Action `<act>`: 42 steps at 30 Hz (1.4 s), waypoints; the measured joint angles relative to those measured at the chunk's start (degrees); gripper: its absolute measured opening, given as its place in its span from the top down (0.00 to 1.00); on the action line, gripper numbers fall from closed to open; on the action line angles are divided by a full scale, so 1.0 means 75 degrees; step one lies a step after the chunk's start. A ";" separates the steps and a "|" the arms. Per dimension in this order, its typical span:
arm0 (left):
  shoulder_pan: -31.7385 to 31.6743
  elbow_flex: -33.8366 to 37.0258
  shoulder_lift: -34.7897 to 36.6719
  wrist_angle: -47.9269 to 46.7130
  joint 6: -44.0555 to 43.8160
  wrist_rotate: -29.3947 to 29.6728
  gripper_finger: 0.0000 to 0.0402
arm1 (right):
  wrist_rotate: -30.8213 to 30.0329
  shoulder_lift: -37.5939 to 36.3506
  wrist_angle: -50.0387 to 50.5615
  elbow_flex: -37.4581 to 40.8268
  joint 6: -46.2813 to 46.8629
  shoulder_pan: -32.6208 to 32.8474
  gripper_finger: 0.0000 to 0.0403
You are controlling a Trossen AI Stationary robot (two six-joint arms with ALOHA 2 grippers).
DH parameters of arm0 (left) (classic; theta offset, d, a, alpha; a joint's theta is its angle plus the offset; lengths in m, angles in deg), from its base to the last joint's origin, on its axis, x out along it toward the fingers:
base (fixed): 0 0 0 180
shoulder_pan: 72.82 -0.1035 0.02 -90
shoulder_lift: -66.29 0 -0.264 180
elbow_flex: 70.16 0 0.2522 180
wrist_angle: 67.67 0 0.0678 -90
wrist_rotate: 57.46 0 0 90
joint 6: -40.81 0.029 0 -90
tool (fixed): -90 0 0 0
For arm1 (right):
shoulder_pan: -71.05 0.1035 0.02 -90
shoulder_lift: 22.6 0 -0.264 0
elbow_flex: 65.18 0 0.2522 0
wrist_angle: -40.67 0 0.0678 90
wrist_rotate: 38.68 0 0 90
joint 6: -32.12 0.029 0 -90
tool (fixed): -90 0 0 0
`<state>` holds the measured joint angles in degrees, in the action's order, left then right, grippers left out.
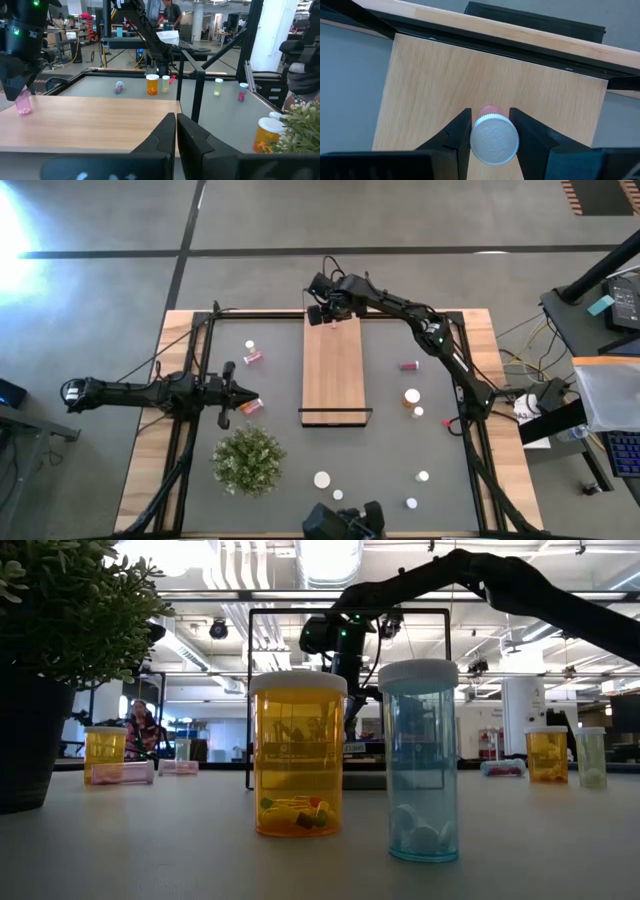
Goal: Pick and place medicine bottles onto shelf by color
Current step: Put the top right pink pill bottle on the shelf, then put the top right orange pill bottle on the shelf
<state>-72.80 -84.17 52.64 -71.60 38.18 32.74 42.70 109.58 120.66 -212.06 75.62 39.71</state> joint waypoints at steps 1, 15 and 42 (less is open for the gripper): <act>0.0000 0.0000 0.0000 0.0000 0.0000 0.0000 1.00 | -0.0008 0.0000 -0.0009 0.0000 -0.0002 0.0003 0.71; 0.0000 0.0000 0.0002 0.0000 0.0000 0.0000 1.00 | -0.0047 0.0015 -0.0021 0.0015 0.0000 0.0010 0.47; 0.0003 0.0000 0.0003 0.0000 0.0001 0.0000 1.00 | 0.0778 -0.0318 0.1328 0.0010 -0.0493 0.0219 0.38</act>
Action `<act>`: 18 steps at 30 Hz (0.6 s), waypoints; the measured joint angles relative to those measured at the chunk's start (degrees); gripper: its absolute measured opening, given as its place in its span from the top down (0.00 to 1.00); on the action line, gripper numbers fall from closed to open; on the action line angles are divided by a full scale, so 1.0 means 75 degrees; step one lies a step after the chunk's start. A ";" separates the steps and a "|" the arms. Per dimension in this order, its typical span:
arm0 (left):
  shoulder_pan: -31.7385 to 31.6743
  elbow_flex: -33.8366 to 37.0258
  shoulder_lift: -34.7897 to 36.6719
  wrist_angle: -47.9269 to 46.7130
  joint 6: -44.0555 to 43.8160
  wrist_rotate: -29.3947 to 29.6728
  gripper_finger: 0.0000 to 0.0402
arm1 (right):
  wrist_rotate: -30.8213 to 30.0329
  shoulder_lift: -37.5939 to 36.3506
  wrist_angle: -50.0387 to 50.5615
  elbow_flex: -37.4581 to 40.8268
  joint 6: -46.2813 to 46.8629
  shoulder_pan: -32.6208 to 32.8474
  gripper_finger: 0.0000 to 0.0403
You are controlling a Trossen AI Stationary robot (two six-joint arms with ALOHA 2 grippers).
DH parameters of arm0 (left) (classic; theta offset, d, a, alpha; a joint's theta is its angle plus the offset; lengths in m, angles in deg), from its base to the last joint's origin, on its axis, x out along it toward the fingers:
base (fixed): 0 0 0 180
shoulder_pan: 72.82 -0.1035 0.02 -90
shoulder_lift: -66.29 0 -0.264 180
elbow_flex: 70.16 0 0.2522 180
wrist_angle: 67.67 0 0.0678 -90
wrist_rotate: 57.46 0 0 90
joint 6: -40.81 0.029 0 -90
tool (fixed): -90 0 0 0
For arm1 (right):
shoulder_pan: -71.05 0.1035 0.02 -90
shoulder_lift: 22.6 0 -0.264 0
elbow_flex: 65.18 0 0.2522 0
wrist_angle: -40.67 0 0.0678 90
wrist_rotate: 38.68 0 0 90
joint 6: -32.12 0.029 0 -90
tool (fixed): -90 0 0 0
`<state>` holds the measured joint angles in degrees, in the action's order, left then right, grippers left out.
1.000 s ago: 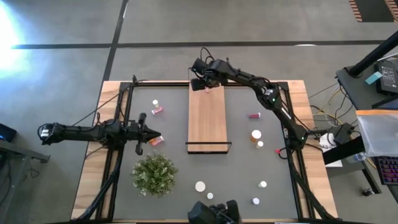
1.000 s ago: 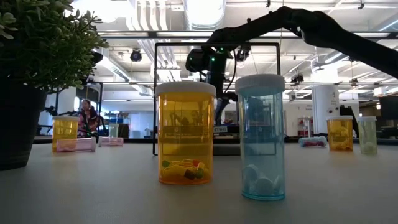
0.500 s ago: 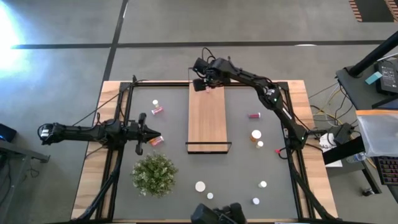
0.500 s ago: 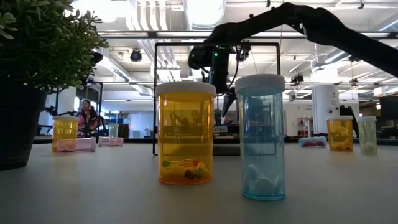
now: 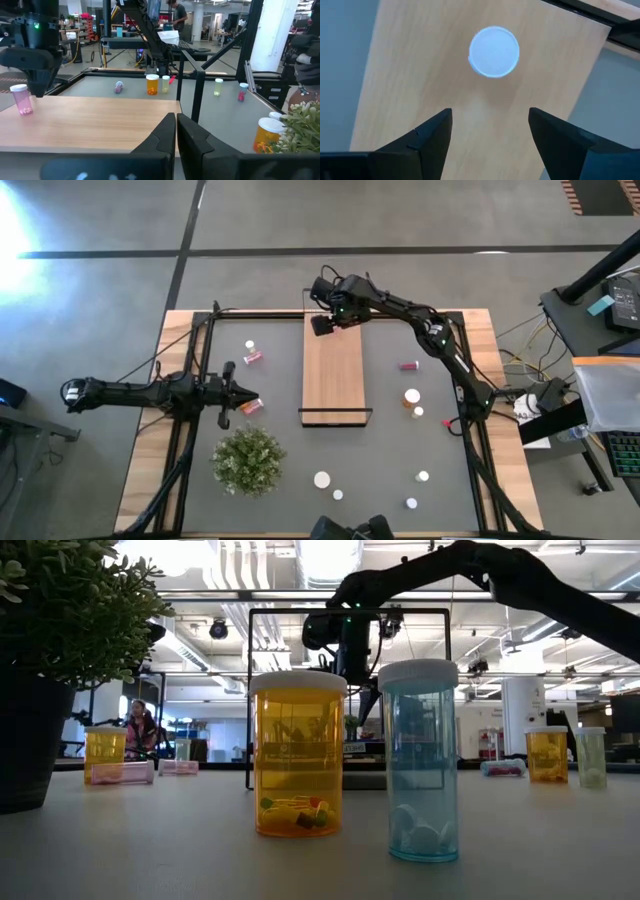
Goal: Pick and place medicine bottles onto shelf by color
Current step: Put the top right orange pill bottle on the shelf
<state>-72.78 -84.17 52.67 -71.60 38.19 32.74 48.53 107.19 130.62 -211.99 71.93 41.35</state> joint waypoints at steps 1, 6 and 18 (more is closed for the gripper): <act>0.0000 0.0000 -0.0002 0.0002 -0.0001 0.0001 1.00 | 0.0001 0.0000 0.0027 -0.0001 0.0000 0.0015 0.38; -0.0001 0.0000 -0.0001 0.0001 -0.0001 0.0000 1.00 | 0.0006 -0.0033 0.0187 -0.0001 0.0000 0.0106 0.39; -0.0001 0.0000 -0.0003 0.0000 -0.0001 0.0000 1.00 | 0.0003 -0.0459 0.0546 0.0214 0.0027 0.0328 0.39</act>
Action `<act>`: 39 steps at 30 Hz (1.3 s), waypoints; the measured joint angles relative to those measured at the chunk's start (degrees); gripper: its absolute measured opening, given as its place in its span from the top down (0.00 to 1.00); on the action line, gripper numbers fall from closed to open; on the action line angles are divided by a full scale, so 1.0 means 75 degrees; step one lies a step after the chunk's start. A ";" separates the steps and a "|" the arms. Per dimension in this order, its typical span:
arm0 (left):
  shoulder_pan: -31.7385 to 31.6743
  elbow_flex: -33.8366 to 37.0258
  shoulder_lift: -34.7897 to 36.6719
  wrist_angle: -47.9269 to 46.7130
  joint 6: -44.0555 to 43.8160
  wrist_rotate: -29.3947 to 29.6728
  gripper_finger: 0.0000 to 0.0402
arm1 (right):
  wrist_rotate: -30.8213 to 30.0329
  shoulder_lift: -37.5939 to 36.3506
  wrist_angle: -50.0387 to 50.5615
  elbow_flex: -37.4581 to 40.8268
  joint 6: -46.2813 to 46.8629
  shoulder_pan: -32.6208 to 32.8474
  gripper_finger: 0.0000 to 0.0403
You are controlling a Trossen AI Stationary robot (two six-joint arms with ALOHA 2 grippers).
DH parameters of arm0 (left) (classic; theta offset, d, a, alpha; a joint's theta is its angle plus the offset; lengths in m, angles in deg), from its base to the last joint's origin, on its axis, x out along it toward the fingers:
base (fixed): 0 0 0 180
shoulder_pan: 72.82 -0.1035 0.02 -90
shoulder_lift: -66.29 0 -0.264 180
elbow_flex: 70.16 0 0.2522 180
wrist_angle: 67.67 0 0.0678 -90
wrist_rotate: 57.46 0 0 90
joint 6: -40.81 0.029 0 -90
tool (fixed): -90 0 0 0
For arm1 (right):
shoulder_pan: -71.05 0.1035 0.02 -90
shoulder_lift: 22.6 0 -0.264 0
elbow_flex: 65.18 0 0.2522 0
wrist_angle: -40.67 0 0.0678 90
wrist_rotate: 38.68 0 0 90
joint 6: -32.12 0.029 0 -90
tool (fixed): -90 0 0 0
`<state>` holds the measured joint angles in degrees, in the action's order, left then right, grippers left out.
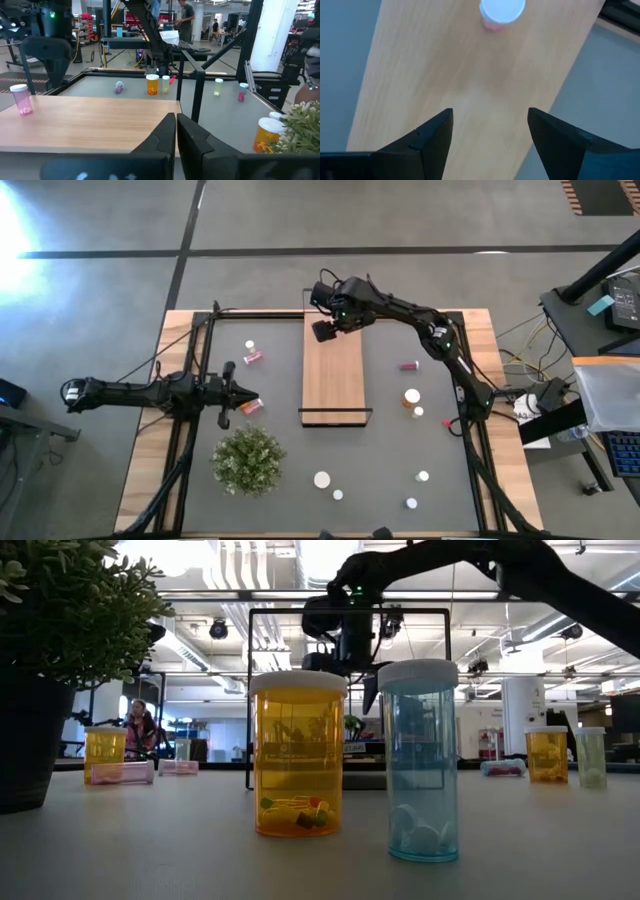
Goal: Pick and place medicine bottles onto shelf by color
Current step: Put the top right orange pill bottle on the shelf
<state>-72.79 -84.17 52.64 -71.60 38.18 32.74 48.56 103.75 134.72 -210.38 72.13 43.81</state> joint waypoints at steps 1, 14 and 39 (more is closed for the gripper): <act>0.0001 0.0000 0.0000 -0.0003 0.0000 0.0000 1.00 | 0.0000 -0.0053 0.0005 0.0095 0.0010 0.0006 0.39; 0.0000 0.0000 0.0001 0.0000 0.0000 0.0000 1.00 | -0.0006 -0.1553 -0.0729 0.2565 0.0670 0.0136 0.39; 0.0001 0.0000 0.0003 0.0006 0.0000 0.0000 1.00 | -0.0289 -0.6522 -0.3126 0.9839 0.3984 0.1695 0.39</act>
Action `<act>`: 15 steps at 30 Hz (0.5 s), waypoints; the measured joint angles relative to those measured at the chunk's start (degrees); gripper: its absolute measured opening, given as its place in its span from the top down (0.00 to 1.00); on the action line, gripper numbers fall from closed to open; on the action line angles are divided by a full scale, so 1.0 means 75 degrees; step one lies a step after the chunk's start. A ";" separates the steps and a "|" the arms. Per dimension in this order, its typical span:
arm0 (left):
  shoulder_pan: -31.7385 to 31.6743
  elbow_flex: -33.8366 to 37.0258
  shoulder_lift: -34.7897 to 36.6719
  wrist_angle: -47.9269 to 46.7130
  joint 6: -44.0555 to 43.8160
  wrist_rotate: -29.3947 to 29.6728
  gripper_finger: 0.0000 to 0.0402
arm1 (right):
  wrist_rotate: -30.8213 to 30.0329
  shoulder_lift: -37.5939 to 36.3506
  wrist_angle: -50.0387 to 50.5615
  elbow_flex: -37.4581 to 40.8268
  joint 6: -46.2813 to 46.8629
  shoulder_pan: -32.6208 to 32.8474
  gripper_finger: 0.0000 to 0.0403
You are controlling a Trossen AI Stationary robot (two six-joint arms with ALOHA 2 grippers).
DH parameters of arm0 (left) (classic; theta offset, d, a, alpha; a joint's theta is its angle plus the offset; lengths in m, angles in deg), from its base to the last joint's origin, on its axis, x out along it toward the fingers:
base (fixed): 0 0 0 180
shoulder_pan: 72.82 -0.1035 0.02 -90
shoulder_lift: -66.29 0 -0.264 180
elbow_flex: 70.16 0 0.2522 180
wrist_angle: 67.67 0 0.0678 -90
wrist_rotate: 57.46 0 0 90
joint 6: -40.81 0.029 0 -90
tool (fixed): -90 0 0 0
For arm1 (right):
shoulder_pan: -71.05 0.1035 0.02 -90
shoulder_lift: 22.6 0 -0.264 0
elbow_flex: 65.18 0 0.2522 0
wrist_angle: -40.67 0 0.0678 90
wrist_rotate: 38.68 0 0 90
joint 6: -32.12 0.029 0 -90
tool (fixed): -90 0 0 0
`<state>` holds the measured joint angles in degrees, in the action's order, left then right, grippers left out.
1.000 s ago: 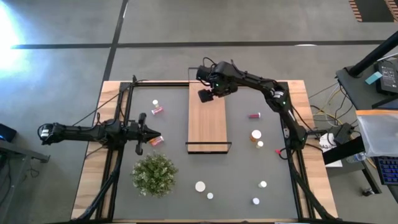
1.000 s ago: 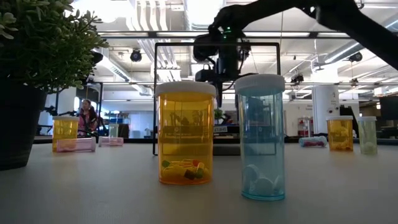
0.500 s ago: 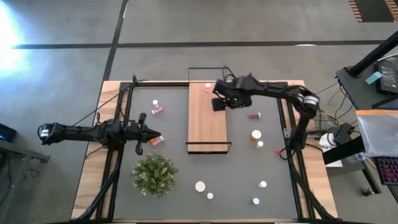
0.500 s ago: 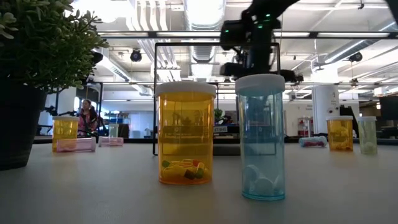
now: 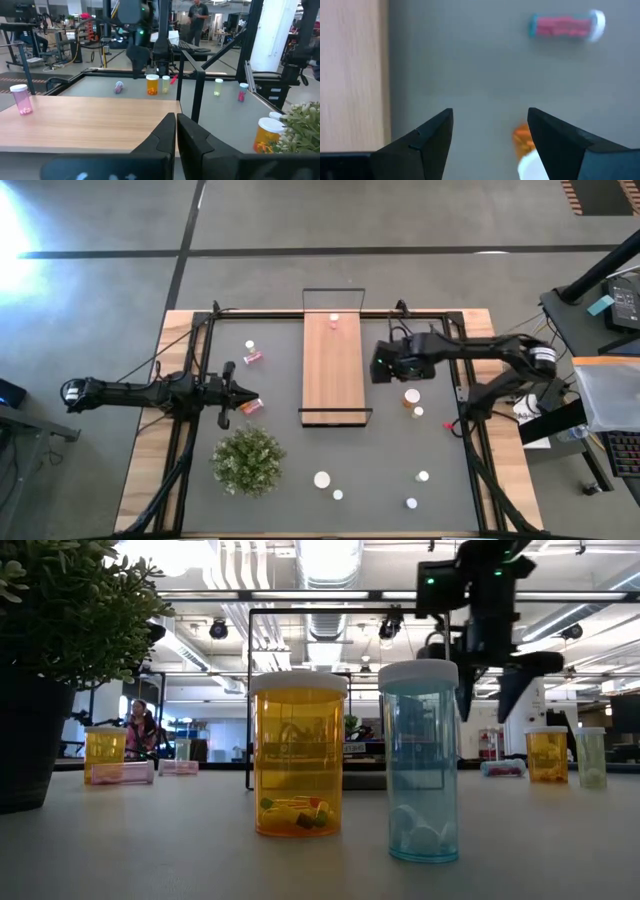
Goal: Pick and place medicine bottles onto shelf by color
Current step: Put the top right orange pill bottle on the shelf
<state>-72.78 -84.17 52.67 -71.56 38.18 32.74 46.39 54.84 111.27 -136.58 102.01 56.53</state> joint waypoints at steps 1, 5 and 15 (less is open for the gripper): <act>-0.0001 0.0000 -0.0003 -0.0006 0.0000 0.0000 1.00 | -0.0002 -0.0127 -0.0049 0.0162 0.0147 0.0082 0.39; -0.0001 0.0000 -0.0001 -0.0008 0.0000 0.0000 1.00 | -0.0001 -0.0533 -0.0088 0.0661 0.0598 0.0369 0.39; 0.0000 0.0000 -0.0002 -0.0005 0.0000 0.0002 1.00 | -0.0077 -0.0780 0.0020 0.1137 0.1145 0.0554 0.39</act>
<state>-72.78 -84.17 52.65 -71.60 38.18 32.76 45.81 48.99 111.42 -128.06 110.59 60.68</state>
